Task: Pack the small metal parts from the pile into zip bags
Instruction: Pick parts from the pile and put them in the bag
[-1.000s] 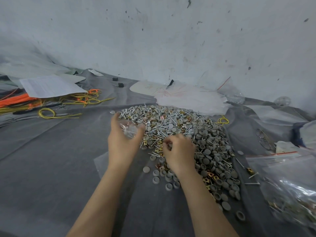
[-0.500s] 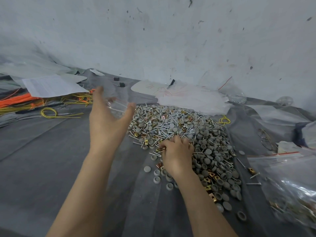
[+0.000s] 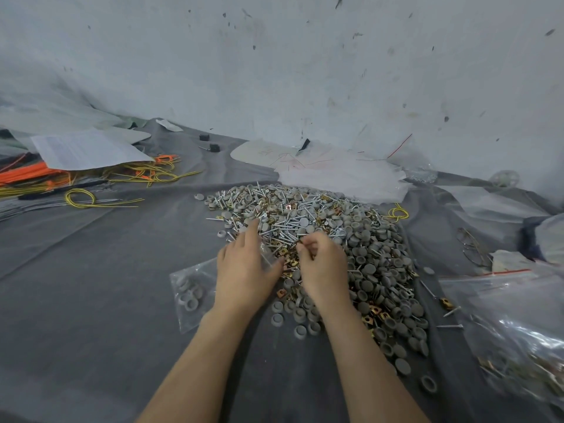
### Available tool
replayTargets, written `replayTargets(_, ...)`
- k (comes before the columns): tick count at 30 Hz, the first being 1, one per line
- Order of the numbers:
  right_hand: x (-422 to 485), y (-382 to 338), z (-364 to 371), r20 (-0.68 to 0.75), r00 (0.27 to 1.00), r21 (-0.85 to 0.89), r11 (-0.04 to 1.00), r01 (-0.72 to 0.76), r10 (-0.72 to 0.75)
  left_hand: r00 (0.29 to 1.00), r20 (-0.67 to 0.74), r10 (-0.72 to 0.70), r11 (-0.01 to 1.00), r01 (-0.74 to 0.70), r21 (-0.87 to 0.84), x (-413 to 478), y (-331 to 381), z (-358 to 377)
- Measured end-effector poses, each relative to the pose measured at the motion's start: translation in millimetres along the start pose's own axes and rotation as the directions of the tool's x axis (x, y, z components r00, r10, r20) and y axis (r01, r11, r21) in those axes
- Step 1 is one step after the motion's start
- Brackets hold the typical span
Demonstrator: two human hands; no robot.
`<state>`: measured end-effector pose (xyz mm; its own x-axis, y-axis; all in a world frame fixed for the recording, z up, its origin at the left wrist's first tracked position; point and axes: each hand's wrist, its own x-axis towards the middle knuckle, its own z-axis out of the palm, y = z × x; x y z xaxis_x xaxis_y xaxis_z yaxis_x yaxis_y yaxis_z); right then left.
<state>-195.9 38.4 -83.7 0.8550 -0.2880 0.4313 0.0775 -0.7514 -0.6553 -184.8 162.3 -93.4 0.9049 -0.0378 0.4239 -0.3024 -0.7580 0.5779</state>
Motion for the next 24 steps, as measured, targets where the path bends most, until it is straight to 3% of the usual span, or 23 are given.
replayTargets(4,2.3,0.8,-2.9,0.0,0.999,0.205,0.978,-0.031,0.032,0.999,-0.031,0.007,0.998,-0.009,-0.064,-1.5,-2.7,0.0)
replayTargets(12,2.5,-1.9,-5.9,0.04,0.999,0.204,0.979,0.003,-0.012,0.999,-0.026,0.03,0.998,-0.032,-0.049,-3.8,-3.4,3.5)
replayTargets(19,2.7,-0.4,-1.9,-0.013,0.997,0.329,0.942,-0.065,0.073,0.999,-0.03,0.031,0.998,-0.032,-0.046,-4.6,-3.6,3.3)
replayTargets(24,-0.9,-6.3,0.3,0.017,1.0,0.321,0.947,0.008,-0.015,0.999,-0.022,0.03,0.998,-0.031,-0.045,-4.4,-2.0,3.3)
